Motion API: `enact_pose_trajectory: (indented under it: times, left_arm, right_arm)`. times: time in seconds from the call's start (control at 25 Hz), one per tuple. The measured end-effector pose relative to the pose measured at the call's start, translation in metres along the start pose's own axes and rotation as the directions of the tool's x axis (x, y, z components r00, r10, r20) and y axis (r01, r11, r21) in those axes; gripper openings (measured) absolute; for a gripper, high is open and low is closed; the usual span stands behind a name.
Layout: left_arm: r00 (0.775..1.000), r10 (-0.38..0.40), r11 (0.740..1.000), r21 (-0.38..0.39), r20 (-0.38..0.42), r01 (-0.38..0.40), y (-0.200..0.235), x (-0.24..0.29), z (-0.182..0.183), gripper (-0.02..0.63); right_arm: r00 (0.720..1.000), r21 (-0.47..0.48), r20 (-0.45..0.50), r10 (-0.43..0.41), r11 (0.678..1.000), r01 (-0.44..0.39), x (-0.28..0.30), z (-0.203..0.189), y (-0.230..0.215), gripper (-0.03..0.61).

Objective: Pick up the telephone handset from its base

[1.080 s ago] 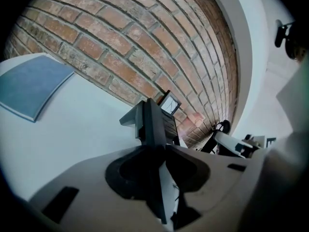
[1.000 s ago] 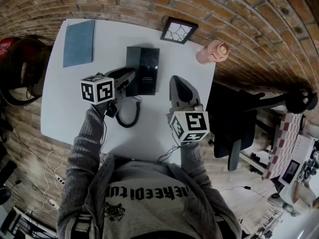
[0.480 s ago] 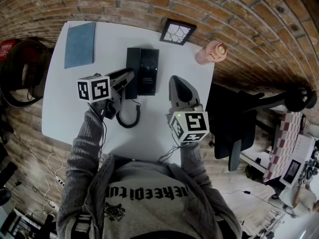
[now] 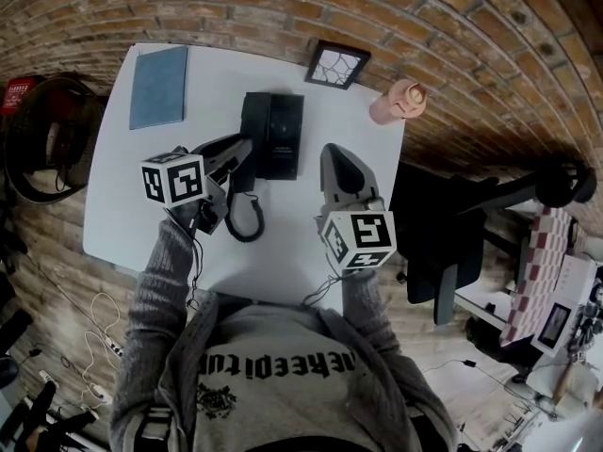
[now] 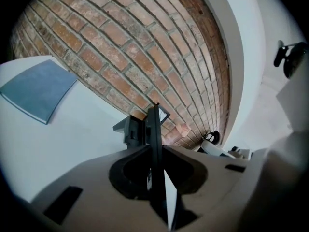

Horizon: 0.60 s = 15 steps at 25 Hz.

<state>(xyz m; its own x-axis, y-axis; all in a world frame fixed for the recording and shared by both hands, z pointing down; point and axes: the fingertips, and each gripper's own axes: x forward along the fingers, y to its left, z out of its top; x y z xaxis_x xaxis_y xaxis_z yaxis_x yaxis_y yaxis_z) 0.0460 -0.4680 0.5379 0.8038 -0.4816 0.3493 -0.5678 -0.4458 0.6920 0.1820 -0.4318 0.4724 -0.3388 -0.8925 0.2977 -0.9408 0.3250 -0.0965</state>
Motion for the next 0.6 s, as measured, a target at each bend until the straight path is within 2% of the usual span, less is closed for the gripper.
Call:
enact_pose_trajectory:
  times: [0.28,0.44,0.6]
  left_arm:
    - [0.994,0.003,0.996,0.086,0.109,-0.012,-0.027,-0.039,0.018,0.071]
    - [0.987,-0.003,0.986,0.163,0.16,-0.023,-0.046,-0.06,0.026,0.071]
    - [0.975,0.013,0.977,0.204,0.222,-0.06,-0.06,-0.081,0.033,0.071]
  right_arm:
    - [0.999,-0.024,0.029,-0.014,1.0,0.014,-0.018,0.013,0.01,0.003]
    - [0.998,-0.04,0.053,-0.026,0.999,0.028,-0.031,0.022,0.017,0.003]
    - [0.996,-0.063,0.079,-0.042,0.997,0.046,-0.047,0.03,0.026,0.003]
